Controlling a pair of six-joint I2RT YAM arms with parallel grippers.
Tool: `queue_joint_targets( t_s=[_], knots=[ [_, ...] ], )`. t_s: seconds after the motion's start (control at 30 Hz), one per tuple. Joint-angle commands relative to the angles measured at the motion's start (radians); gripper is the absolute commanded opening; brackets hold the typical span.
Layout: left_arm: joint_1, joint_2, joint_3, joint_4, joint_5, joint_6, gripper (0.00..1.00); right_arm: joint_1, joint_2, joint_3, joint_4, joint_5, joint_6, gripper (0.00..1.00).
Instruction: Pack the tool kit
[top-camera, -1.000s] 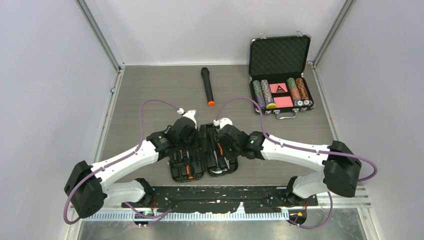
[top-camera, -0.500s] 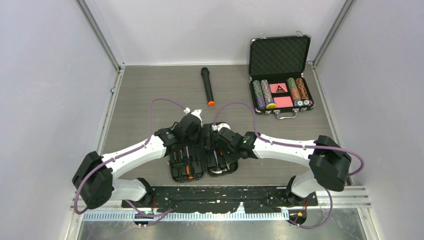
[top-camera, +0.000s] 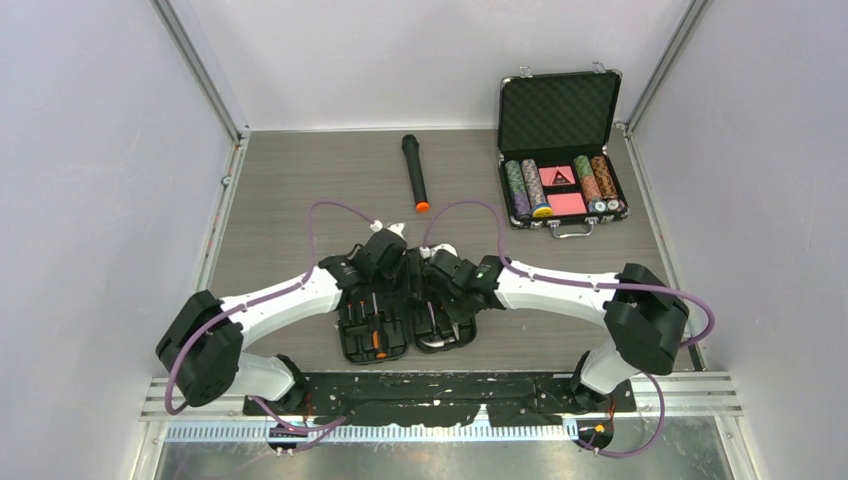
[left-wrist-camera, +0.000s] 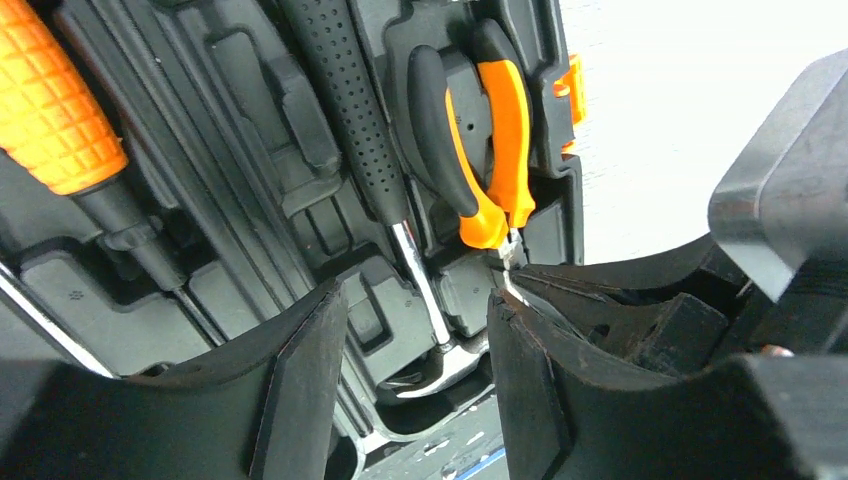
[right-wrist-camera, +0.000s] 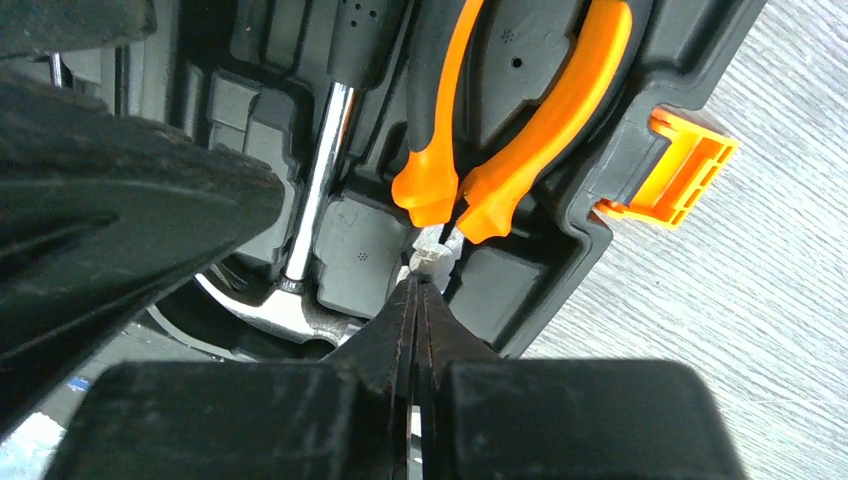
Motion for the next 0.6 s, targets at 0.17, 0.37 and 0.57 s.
queue_joint_targets(
  t_s=[0.17,0.37,0.57],
  knots=[
    [0.019,0.028,0.032,0.108,0.052,-0.036,0.55,-0.048,-0.181,-0.022,0.036,0.013,0.008,0.25],
    [0.019,0.076,0.058,0.111,0.058,-0.043,0.49,-0.169,-0.305,-0.081,0.147,0.032,0.077,0.29],
    [0.019,0.12,0.071,0.126,0.071,-0.061,0.45,-0.181,-0.173,-0.024,0.134,0.025,0.073,0.29]
  ],
)
